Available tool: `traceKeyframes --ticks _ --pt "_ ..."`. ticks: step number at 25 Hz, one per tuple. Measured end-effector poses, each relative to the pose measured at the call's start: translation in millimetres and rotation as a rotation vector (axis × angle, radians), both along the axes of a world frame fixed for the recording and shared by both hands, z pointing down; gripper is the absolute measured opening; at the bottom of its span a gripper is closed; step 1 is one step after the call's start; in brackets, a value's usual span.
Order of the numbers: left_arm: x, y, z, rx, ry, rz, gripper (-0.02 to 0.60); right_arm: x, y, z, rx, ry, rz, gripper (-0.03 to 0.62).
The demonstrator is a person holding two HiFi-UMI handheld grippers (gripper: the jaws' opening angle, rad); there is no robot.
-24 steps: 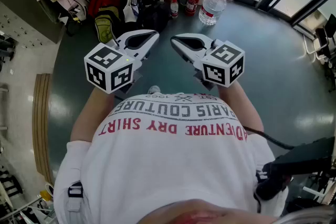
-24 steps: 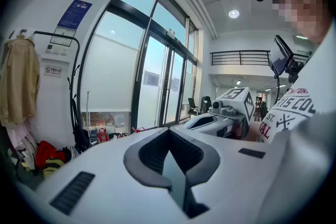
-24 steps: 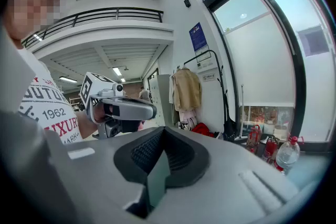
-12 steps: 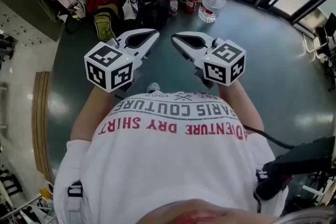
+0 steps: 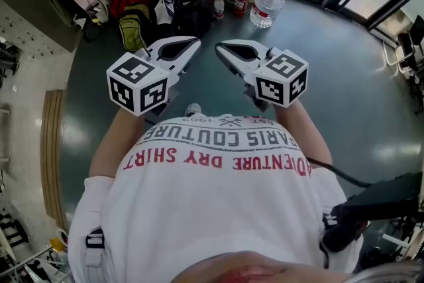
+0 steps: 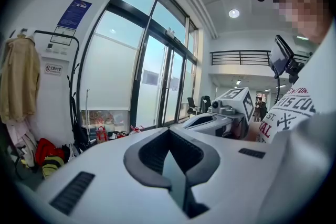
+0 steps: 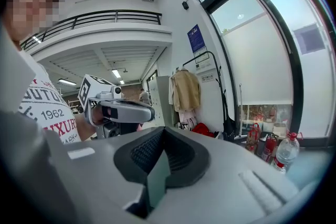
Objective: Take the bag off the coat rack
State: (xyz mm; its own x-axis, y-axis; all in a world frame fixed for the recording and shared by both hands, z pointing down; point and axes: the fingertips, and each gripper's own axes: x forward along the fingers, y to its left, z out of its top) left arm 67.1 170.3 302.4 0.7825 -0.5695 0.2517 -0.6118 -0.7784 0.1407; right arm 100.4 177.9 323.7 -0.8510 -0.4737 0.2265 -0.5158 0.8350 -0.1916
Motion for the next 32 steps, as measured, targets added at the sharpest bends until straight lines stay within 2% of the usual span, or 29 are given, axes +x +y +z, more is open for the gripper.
traceKeyframes --ticks 10,15,18,24,28,32 --pt "14 9 3 -0.011 -0.001 0.002 0.002 16 7 6 -0.036 -0.004 0.0 0.002" --pt "0 -1 7 -0.028 -0.017 -0.014 0.002 6 -8 10 -0.048 -0.021 -0.008 0.002" --pt "-14 -23 13 -0.038 -0.013 -0.031 0.002 -5 -30 15 -0.053 -0.021 -0.017 0.003" --pt "-49 -109 44 -0.092 0.021 -0.061 0.002 -34 -110 50 -0.116 -0.007 -0.024 0.003" --pt "-82 -200 67 -0.13 0.026 -0.076 0.002 -63 -203 71 -0.16 -0.006 -0.021 0.003" --pt "-131 -307 77 -0.155 0.028 -0.107 0.002 -106 -309 77 -0.181 -0.002 -0.014 0.003"
